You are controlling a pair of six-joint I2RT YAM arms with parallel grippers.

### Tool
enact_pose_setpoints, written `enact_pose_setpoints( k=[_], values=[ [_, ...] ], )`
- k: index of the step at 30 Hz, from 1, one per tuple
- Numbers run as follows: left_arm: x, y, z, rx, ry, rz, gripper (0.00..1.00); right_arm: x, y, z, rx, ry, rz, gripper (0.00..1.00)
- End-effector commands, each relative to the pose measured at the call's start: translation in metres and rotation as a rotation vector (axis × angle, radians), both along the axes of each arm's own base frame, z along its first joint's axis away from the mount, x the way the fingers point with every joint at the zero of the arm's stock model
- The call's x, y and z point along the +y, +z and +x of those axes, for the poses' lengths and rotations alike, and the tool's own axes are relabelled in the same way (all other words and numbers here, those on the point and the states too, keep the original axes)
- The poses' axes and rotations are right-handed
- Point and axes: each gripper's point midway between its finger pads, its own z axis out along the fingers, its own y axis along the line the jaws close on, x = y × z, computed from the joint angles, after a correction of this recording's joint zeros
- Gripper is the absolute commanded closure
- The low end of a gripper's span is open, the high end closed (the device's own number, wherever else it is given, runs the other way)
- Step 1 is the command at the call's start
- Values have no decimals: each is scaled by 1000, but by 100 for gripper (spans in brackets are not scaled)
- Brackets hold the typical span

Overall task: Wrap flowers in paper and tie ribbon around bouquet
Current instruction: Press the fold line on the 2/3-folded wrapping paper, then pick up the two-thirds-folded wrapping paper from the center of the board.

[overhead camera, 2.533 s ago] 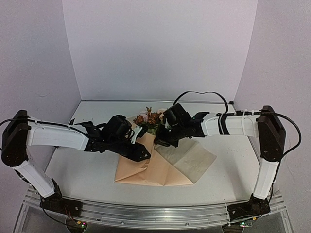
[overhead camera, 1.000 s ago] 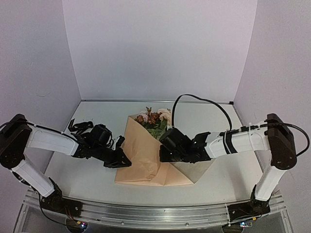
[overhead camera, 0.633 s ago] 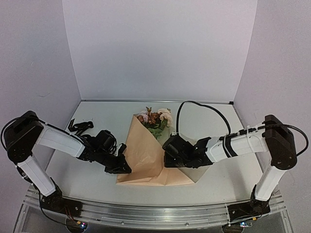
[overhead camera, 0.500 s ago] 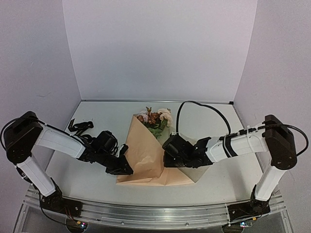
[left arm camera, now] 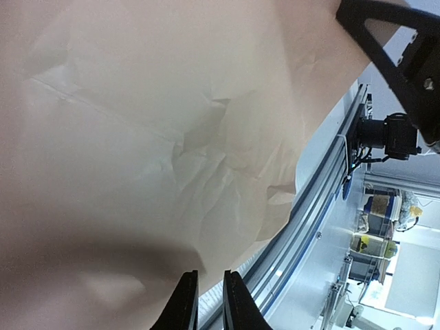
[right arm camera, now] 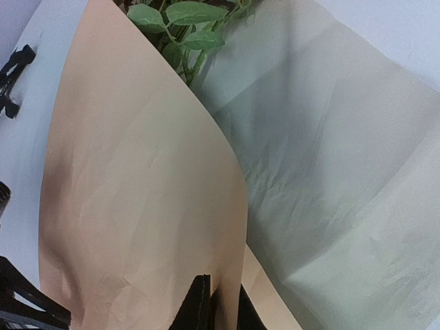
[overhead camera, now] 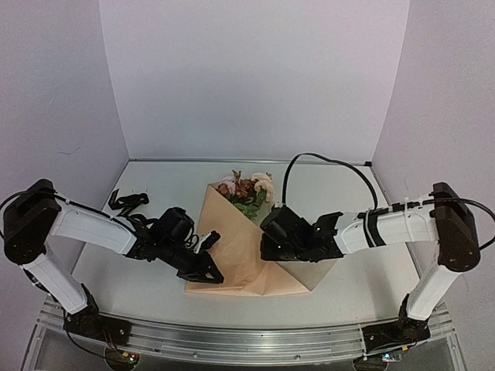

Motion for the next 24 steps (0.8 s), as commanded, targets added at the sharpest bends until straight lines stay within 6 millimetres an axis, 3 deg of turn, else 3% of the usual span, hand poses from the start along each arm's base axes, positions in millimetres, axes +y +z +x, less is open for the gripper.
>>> enact_pose_setpoints(
  k=[1,8,11,15,19,24],
  values=[
    [-16,0,-4,7,-59,-28,85,1,23,3,-11,-23,31,89],
    [-26,-17,-2,33,-70,-19,86,-11,18,-8,40,-51,38,76],
    [-28,-18,-1,35,-71,-24,86,-23,21,-16,65,-61,40,57],
    [-28,-21,-2,36,-73,-16,86,-43,9,-41,162,-71,67,38],
    [-28,-24,2,27,-52,-4,87,-69,-10,-70,252,-113,104,36],
    [-24,-26,10,6,-8,29,87,-88,-29,-88,307,-181,197,32]
  ],
)
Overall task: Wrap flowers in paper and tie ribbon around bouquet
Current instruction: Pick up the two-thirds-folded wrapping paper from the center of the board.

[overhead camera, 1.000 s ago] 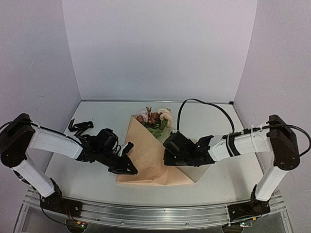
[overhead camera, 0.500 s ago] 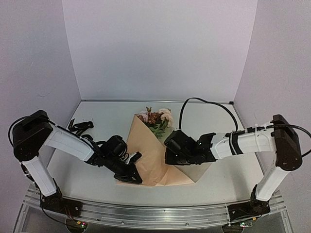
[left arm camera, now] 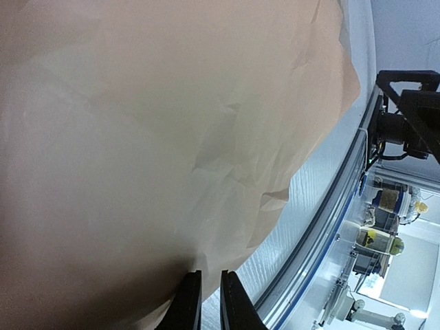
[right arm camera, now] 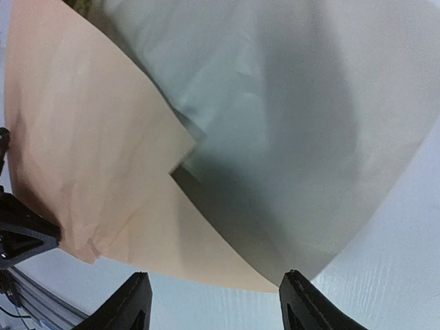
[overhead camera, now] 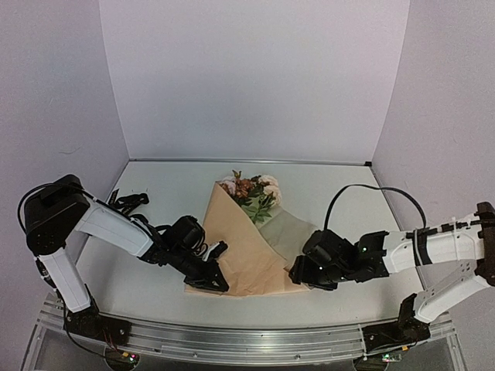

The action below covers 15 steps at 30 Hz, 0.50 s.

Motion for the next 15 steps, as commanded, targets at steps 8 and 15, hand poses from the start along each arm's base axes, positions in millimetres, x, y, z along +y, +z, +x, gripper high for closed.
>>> enact_pose_setpoints(
  k=[8,15],
  values=[
    [-5,8,20,-74,72,13,88,-5,-31,-21,106,-149,214,27],
    [-6,11,21,-78,78,5,88,-14,-38,-10,61,-273,304,36]
  ],
)
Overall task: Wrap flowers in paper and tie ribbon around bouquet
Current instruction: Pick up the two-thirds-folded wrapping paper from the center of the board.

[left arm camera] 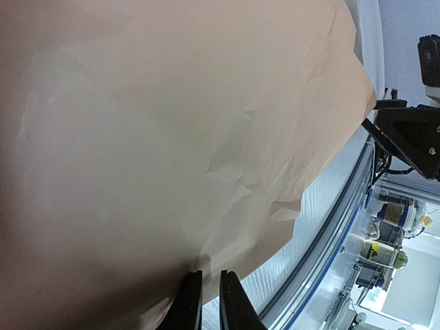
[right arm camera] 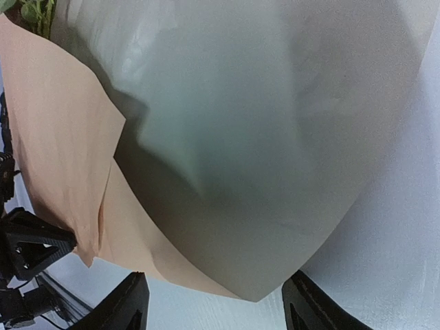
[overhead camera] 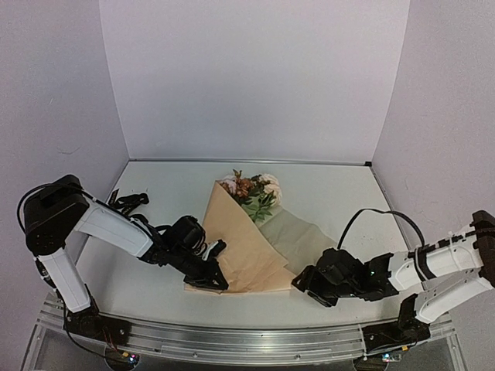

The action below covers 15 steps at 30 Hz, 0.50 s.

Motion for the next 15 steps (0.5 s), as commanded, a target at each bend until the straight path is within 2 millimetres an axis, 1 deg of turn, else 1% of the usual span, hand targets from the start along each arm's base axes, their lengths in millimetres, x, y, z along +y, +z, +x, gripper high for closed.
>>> enact_pose_setpoints(
  k=[1,3,5,8,11,12,15],
  values=[
    [-8,15,13,-59,29,-26,88,-4,0,11,-37,-110,56,39],
    [-9,16,14,-61,29,-31,88,-5,0,15,-54,-130,55,46],
    [-11,18,14,-61,28,-37,88,-5,1,19,-67,-149,58,57],
    [-15,20,16,-62,24,-52,88,-10,4,23,-98,-173,53,76],
    [-22,25,21,-71,21,-68,88,-15,13,30,-147,-189,45,95],
    [-25,26,22,-73,18,-72,88,-16,16,31,-162,-189,37,99],
    [-33,29,27,-81,10,-84,88,-19,29,36,-219,-174,10,100]
  ],
)
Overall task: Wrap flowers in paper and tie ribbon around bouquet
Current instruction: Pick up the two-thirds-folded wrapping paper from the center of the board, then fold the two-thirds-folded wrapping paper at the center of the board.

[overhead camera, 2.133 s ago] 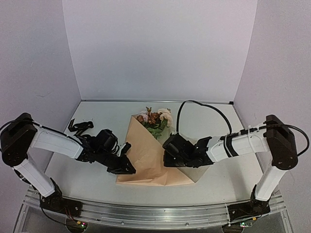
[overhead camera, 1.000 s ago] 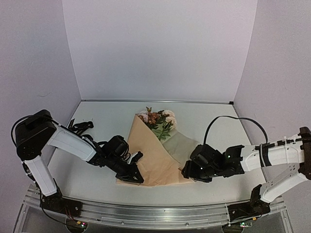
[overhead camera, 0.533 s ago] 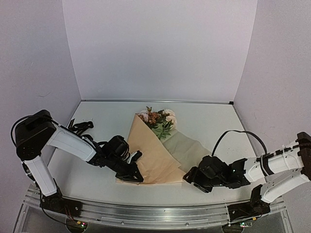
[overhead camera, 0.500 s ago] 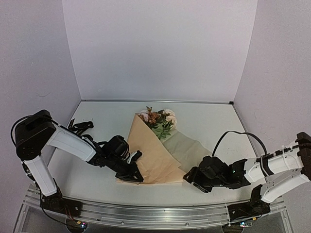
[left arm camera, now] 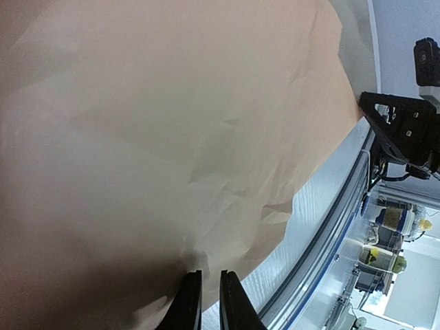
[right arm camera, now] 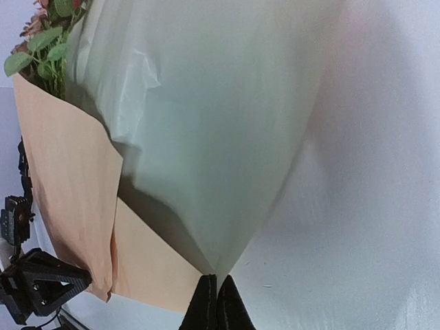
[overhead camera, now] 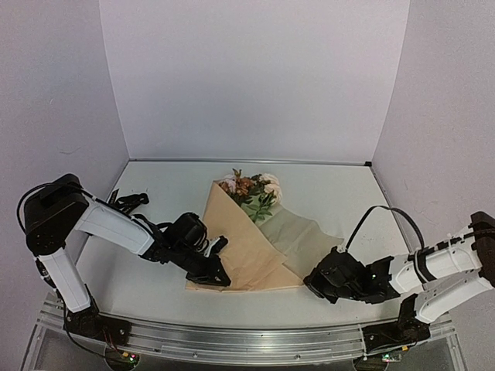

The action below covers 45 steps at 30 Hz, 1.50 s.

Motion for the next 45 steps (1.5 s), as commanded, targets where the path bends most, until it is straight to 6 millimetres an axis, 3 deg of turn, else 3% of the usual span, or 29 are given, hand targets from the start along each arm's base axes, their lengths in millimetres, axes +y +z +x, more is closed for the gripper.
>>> enact_pose_setpoints(
  k=[1,6,11,17,25,32,34,40,45],
  values=[
    [-27,21,19,-60,-4,-70,88,-6,30,16,-135,-12,-46,100],
    [-39,22,22,-56,-27,-81,88,-3,58,22,-208,63,-135,100],
    [-52,18,13,-39,-79,-89,89,12,74,23,-242,135,-173,100],
    [-54,8,10,-29,-85,-59,89,49,91,19,-282,235,-184,100],
    [-54,0,15,-29,-66,-20,90,115,114,17,-331,396,-166,100],
    [-55,0,17,-39,-56,-13,90,128,121,21,-351,419,-166,100],
    [-55,7,19,-54,-49,-21,91,130,123,22,-356,423,-168,100],
    [-48,52,30,-156,-2,-48,87,126,116,24,-337,421,-172,100],
    [-35,70,34,-181,33,-52,82,125,114,25,-332,422,-176,100]
  ],
)
